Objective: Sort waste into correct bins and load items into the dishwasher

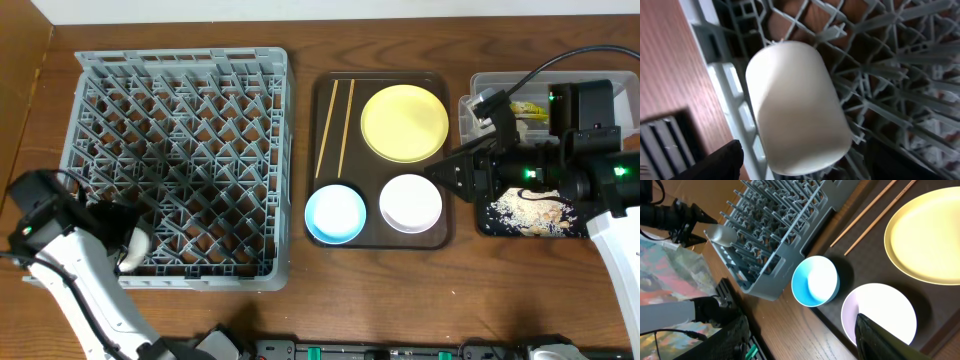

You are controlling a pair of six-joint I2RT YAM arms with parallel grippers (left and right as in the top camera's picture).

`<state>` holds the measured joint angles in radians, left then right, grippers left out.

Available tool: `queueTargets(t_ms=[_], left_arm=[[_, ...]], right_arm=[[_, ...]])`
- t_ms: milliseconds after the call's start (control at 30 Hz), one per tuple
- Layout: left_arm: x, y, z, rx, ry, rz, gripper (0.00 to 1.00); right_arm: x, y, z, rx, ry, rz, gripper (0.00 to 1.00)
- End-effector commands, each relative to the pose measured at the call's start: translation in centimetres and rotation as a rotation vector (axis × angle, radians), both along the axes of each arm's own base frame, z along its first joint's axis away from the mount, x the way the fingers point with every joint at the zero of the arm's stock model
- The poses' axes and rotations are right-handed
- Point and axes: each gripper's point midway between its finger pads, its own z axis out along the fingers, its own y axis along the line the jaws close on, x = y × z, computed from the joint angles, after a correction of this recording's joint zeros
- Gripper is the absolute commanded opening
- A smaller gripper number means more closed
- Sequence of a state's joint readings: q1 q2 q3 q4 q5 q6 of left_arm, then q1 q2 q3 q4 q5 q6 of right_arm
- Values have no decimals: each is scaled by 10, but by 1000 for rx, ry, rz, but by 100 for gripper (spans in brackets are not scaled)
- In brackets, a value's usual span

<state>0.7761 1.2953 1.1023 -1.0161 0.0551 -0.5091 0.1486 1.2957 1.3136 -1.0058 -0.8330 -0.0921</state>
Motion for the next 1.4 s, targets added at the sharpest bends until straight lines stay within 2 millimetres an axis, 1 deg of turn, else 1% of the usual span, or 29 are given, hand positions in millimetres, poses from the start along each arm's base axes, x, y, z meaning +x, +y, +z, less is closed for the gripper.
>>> queueTargets(t_ms=[0, 33, 133, 200, 300, 333, 367, 433, 500, 567, 633, 700, 767, 833, 867, 933, 1000, 1033, 1100, 1133, 1200, 1300, 1333, 1367], left_arm=[[12, -4, 9, -74, -104, -17, 80], [14, -6, 10, -91, -127, -20, 82], [21, -10, 16, -116, -182, -56, 83], [25, -14, 24, -120, -217, -85, 83], [25, -16, 40, -97, -242, -100, 83], [28, -20, 46, -93, -262, -128, 83], [40, -38, 59, -99, -326, -233, 83], [56, -66, 73, -102, -399, -396, 83], [67, -95, 82, -81, -431, -568, 82], [77, -131, 88, -49, -441, -780, 83], [81, -159, 86, -14, -401, -921, 83], [82, -178, 79, 32, -337, -1017, 83], [82, -204, 74, 68, -292, -1150, 83], [81, -228, 70, 84, -270, -1267, 83], [80, -237, 67, 112, -238, -1315, 83], [79, -244, 63, 161, -196, -1351, 83], [78, -251, 60, 197, -169, -1391, 88], [77, -257, 60, 198, -169, -1412, 91], [75, -263, 60, 195, -171, -1437, 92], [75, -265, 60, 195, -172, -1443, 98], [74, -266, 60, 195, -172, -1447, 99], [74, -266, 60, 195, -172, -1447, 98], [74, -266, 60, 195, -172, -1447, 98], [74, -266, 60, 195, -172, -1447, 98]], right_arm=[[-1, 3, 2, -3, -22, 23, 65], [-1, 3, 2, -3, -22, 23, 66], [-1, 3, 2, -3, -22, 23, 66], [-1, 3, 2, -3, -22, 23, 66], [-1, 3, 2, -4, -22, 23, 66], [-1, 3, 2, -4, -23, 23, 66], [-1, 3, 3, -3, -25, 22, 66], [1, 3, 4, -1, -39, 22, 67], [6, 4, 8, 12, -47, 6, 68], [10, 7, 11, 23, -56, -6, 69], [18, 7, 7, -14, -38, -69, 68], [28, 1, -5, -91, -4, -177, 67], [35, -3, -19, -176, 22, -270, 65], [35, 3, -28, -226, 26, -281, 61], [34, 9, -33, -245, 36, -278, 59], [32, 16, -41, -270, 57, -284, 57], [32, 23, -51, -307, 65, -279, 57], [33, 25, -56, -328, 65, -279, 58], [35, 26, -63, -355, 67, -284, 63], [36, 27, -64, -356, 68, -283, 64], [37, 26, -64, -354, 67, -287, 64], [39, 23, -58, -343, 53, -297, 67], [38, 23, -56, -340, 49, -297, 69], [37, 24, -55, -334, 48, -294, 82]])
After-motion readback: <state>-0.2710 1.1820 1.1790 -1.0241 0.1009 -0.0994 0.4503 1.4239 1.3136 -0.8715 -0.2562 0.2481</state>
